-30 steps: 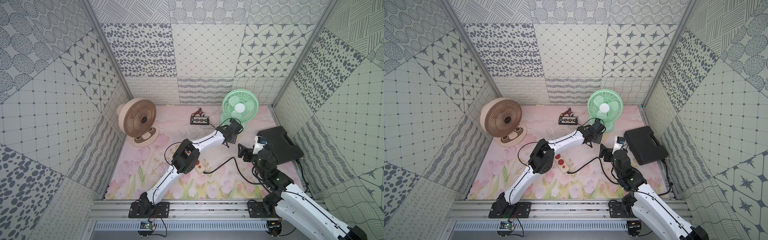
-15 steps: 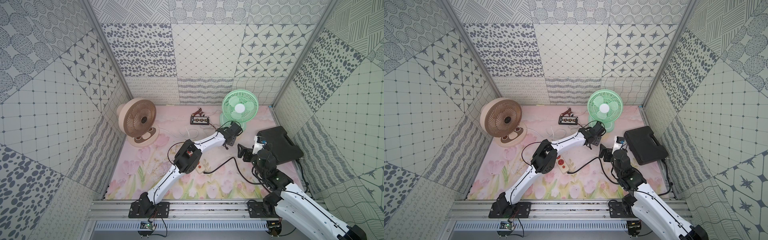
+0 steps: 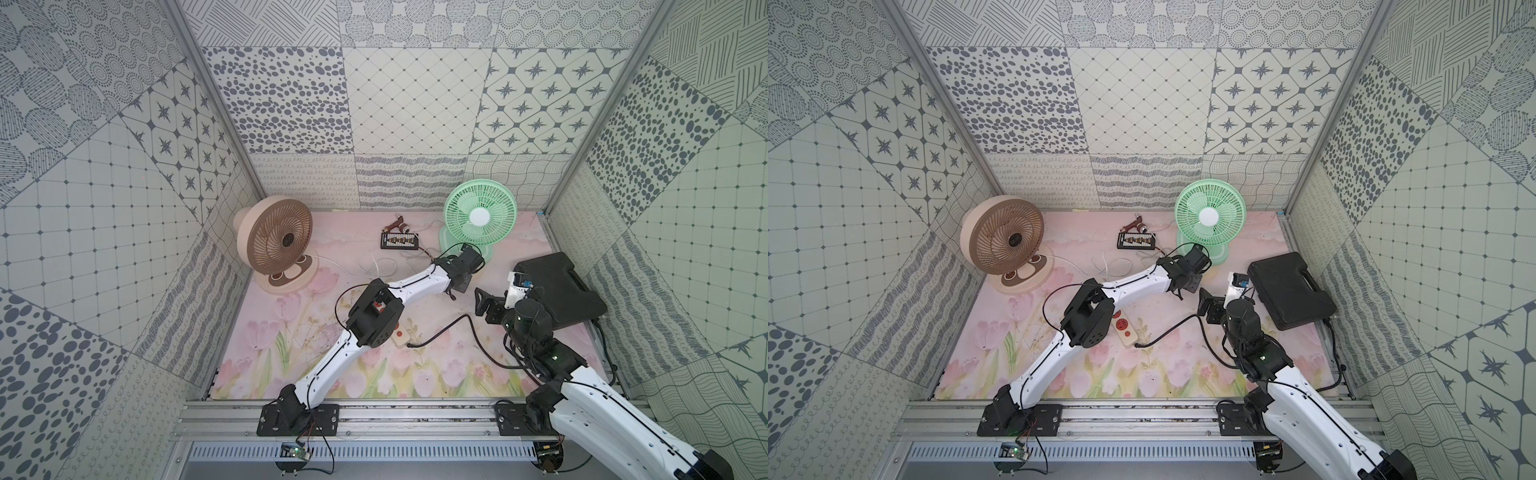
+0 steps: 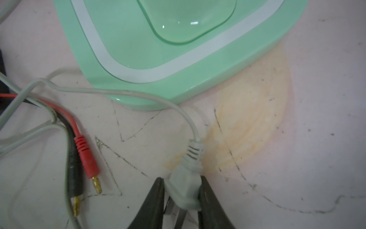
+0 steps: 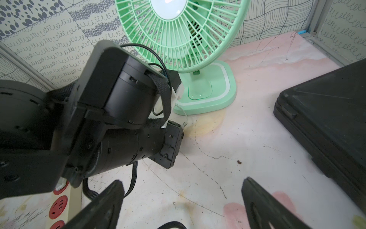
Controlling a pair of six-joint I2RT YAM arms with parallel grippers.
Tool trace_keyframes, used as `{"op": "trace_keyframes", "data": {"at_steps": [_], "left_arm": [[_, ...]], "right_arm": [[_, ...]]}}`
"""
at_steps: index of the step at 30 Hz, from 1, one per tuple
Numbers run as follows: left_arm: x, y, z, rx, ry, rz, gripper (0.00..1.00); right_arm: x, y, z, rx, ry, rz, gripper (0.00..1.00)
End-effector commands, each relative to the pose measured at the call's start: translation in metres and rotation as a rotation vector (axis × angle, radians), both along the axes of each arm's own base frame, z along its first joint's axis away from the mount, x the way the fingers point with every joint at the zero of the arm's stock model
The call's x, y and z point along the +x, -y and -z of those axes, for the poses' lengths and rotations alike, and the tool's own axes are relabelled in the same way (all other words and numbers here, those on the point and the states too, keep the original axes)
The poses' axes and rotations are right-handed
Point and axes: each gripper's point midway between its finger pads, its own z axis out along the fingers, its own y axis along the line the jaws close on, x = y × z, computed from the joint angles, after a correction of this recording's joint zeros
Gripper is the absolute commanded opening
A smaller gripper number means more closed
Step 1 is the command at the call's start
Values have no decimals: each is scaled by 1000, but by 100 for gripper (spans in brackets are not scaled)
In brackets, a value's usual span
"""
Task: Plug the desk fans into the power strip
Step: Move the power cord to the center of the board.
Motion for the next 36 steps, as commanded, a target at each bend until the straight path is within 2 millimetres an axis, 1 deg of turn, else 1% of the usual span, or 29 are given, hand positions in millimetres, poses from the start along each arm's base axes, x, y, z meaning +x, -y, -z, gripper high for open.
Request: {"op": "trace_keyframes", "data": {"at_steps": [1,3,4,10,14,16,18,23,25,28,30,32,34,36], "left_arm": [[-8,-10,-4,1,4,-25,30],[-12,-16,-4,2,2,-37,30],[-12,-18,-7,-3,8,-41,30],[-27,-38,-4,-3,-1,-77,28],[-42,-54,-6,-22,-9,-91,27],[-51,-66,-9,-33,-8,-105,27],[-61,-77,-8,-35,-16,-111,27],[-84,-100,-13,-57,-36,-131,29],[-91,-105,-20,-74,-37,-126,31],[-96,-107,-30,-79,-46,-108,42],[-96,-109,-36,-74,-53,-100,47],[-96,-112,-42,-74,-59,-97,48],[-98,-116,-50,-84,-70,-98,49],[-101,-119,-62,-106,-67,-94,49]], "right_arm": [[3,-2,-6,27,26,-4,97],[3,-3,-6,28,25,-6,97],[3,-3,-6,29,26,-6,97],[3,-4,-5,29,23,-13,97],[3,-5,-3,29,16,-18,97],[4,-7,-3,30,13,-23,97],[4,-8,-2,30,8,-28,97],[5,-12,0,30,-2,-44,97],[5,-13,0,35,-5,-50,97],[5,-17,2,48,-16,-66,97],[6,-21,3,63,-31,-78,97],[7,-26,4,85,-49,-94,97],[7,-36,6,93,-68,-143,97],[8,-45,9,92,-87,-195,97]]}}
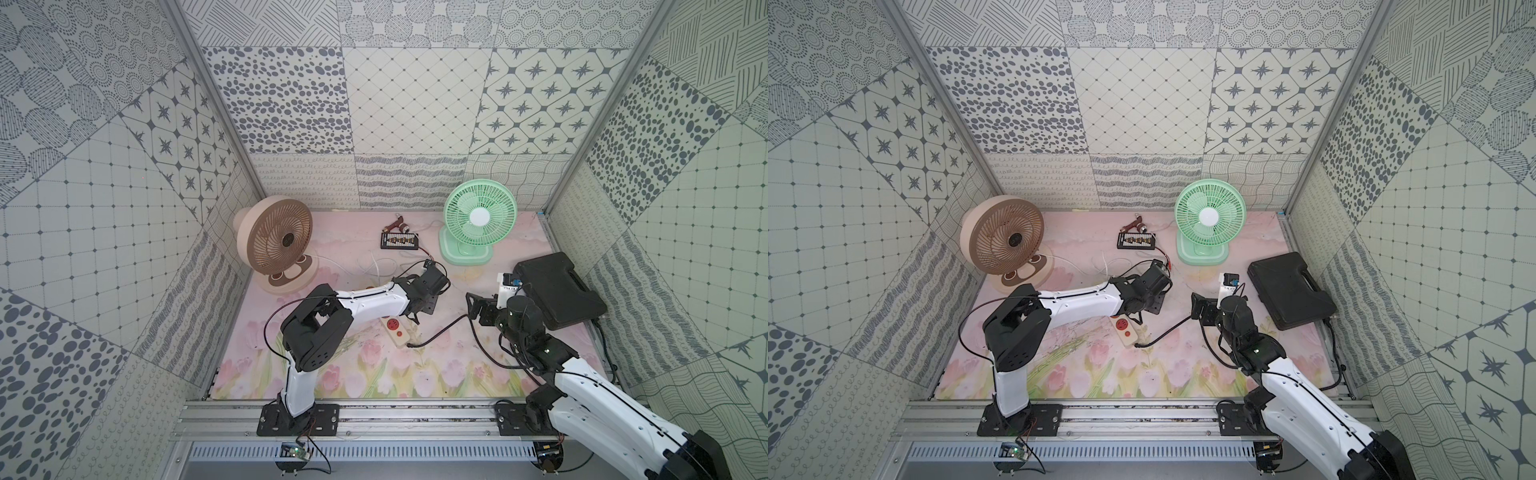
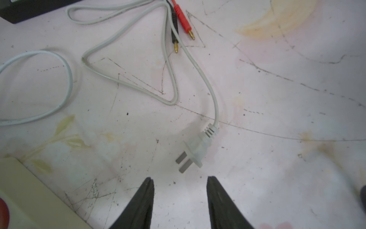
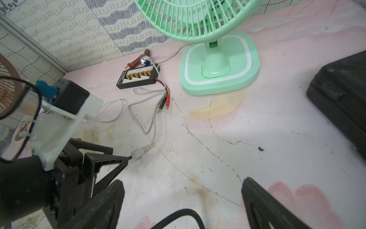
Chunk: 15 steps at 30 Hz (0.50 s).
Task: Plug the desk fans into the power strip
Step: Move the power cord to the center of the board.
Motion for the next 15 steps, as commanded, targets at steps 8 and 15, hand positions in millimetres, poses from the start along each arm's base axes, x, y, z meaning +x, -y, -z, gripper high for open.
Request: {"op": "trace_keyframes", "data": {"at_steps": [8,15], "left_arm": [[-26,-40,-57,-113,6,-15,55],[-55,-78,-66,-186,66,-53,62]], "right_arm": [[9,-54,-23,176,-76,-217,97],[23,-76,-2,294,-325,-164,92]]}}
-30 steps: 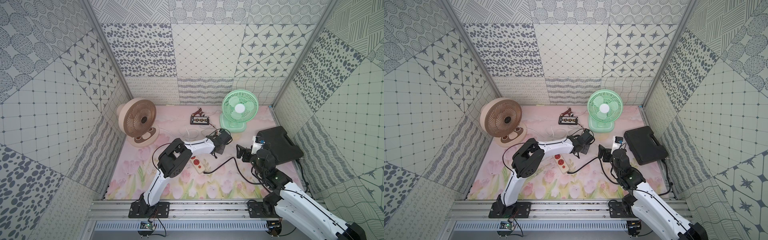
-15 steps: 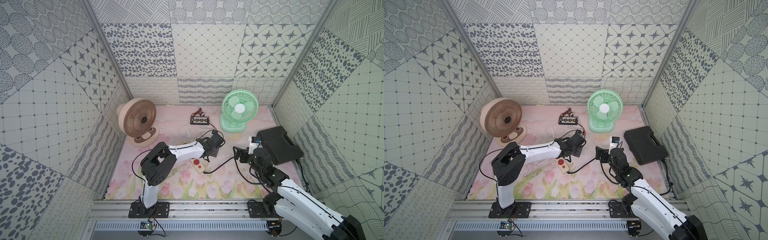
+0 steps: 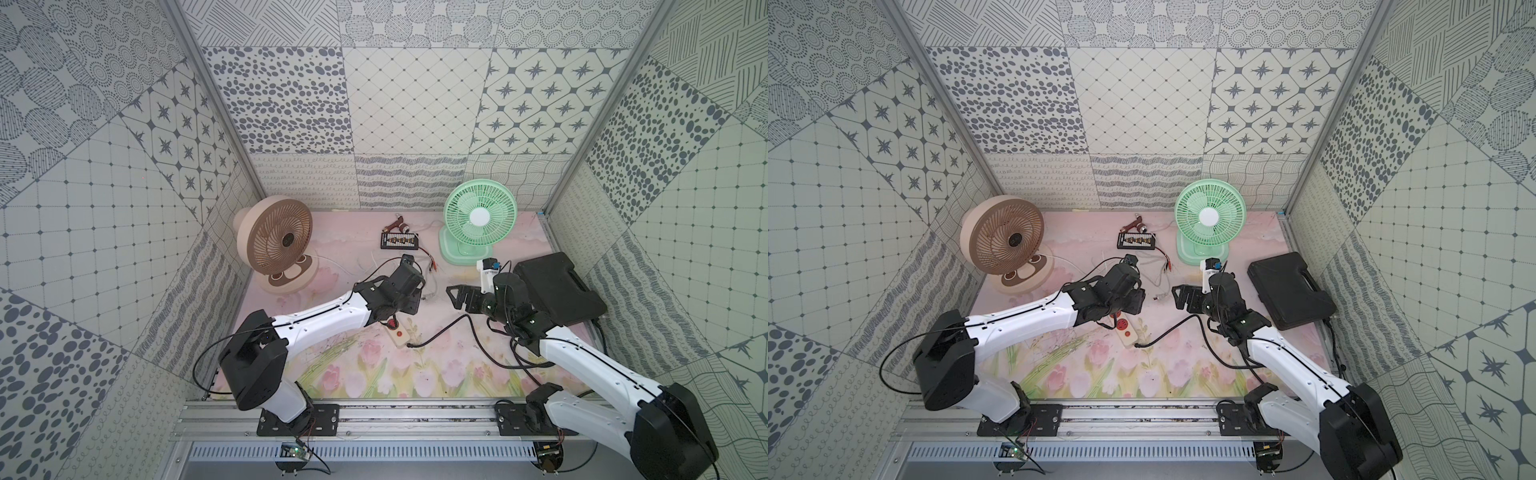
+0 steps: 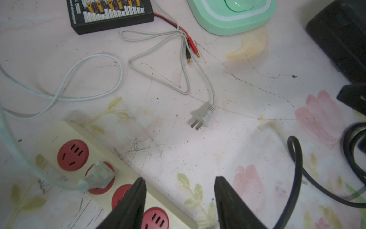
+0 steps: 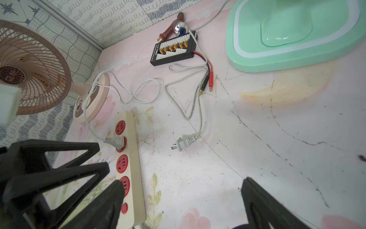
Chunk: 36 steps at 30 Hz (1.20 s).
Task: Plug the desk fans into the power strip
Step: Move the power cord to the center of the board, then pick up the plug from the center of the board.
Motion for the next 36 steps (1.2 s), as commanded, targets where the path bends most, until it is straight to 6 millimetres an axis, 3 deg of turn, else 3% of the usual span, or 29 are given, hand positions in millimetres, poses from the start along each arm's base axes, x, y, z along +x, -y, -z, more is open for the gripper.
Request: {"op": "trace_keyframes", "data": {"at_steps": [1,7,11,17,26,36], "left_arm": [[-16,-28,-1,-39,34,-34,62],[-20,-48,-24,-62,183,-30,64],[-26,-58,-39,-110,240,-47,67],[-34,-63,-52,-179,276,-49,68],[-35,-67,-57,-186,291,-55,69],[-36,-69,-58,-186,303,-60,69]], "right_arm": [[3,-16,5,116,-155,27,90],[20,-35,14,234,-350,156,80],[25,-43,30,276,-494,261,76],[30,-37,55,280,-588,408,69],[36,-36,74,265,-660,504,43],[42,-54,97,253,-741,503,46]]}}
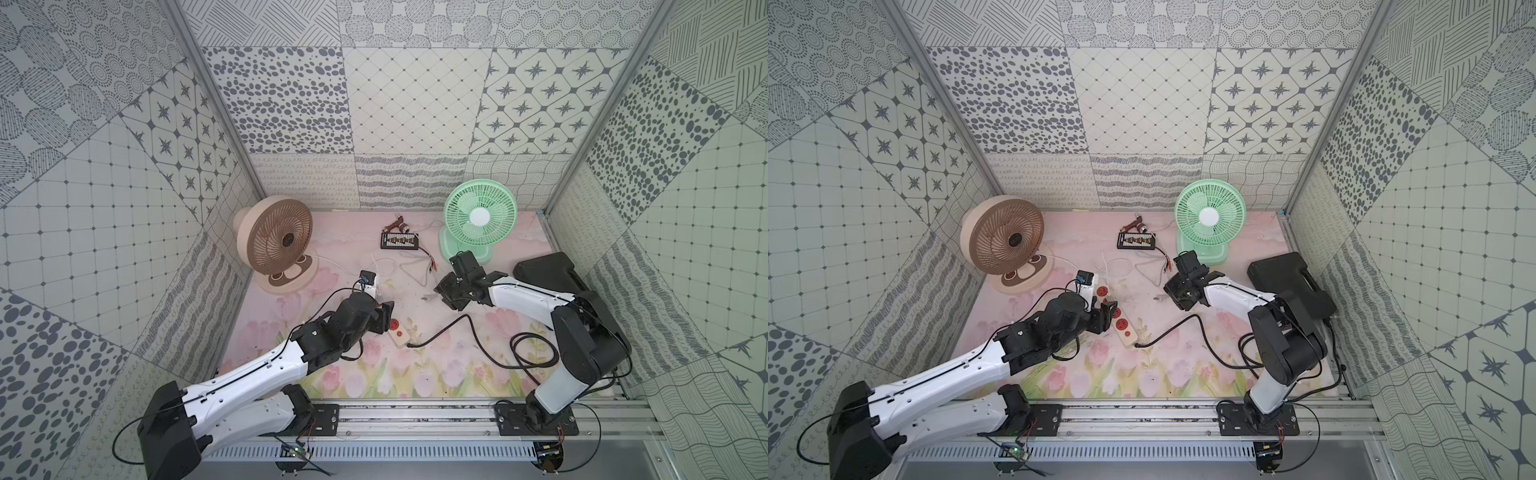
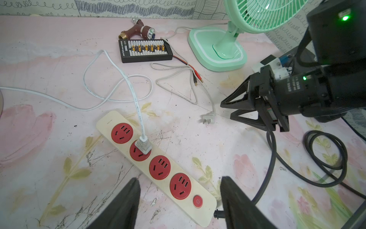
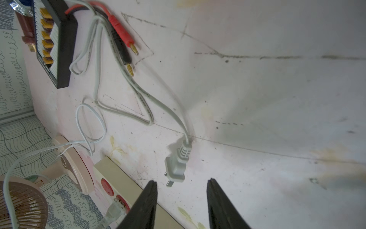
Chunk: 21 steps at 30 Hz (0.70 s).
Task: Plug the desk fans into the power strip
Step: Pick up the plug from the center of the board.
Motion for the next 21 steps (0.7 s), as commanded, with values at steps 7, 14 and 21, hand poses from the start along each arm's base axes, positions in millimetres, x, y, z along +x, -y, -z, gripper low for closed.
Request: {"op": "trace_keyframes", "data": {"at_steps": [7,14,21], "left_arm": [[7,-4,-12,-16,56,-25,69],[7,-4,-13,-16,60,-25,69],[7,-5,-13,-18,65,-23,69]], "right_arm": [[8,-18,16,49,-78,70,43],[9,-23,25,46,-98,84,40],[8,-26,31,39,-113,106,31]]}}
